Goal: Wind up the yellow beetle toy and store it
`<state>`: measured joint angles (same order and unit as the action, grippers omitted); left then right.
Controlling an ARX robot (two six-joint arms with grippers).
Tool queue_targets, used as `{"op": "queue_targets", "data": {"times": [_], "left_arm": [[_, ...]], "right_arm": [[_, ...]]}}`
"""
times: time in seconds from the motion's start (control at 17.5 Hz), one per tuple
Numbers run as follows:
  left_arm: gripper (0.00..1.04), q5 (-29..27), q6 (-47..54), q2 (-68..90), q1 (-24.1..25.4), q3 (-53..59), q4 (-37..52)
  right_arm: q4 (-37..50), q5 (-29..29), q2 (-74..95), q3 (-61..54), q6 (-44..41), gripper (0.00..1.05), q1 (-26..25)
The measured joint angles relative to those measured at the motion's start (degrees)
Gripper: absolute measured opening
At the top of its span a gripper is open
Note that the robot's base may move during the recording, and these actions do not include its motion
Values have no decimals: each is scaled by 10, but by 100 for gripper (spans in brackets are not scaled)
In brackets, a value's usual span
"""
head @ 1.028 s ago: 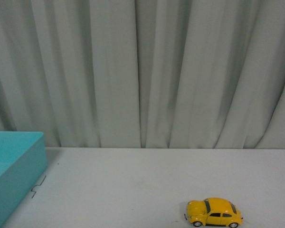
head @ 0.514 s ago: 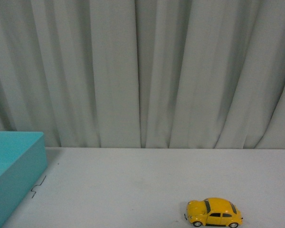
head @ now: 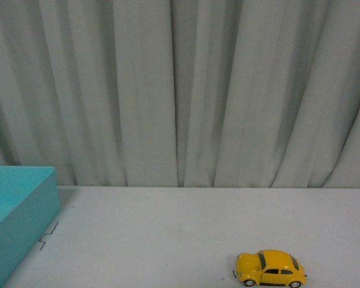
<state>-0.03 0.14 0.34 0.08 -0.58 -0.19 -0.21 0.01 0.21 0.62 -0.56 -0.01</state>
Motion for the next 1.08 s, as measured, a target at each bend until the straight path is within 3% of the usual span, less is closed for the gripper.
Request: {"op": "queue_targets", "data": {"times": [0.91, 0.97, 1.03, 1.08], "left_arm": [[98, 0, 0, 0, 0, 0, 0], [98, 0, 0, 0, 0, 0, 0], [98, 0, 0, 0, 0, 0, 0], [98, 0, 0, 0, 0, 0, 0]], "right_arm": [[0, 0, 0, 0, 0, 98, 0], [-55, 51, 16, 14, 32, 98, 11], [-25, 64, 87, 14, 83, 98, -26], [60, 24, 161, 6, 101, 98, -91]]}}
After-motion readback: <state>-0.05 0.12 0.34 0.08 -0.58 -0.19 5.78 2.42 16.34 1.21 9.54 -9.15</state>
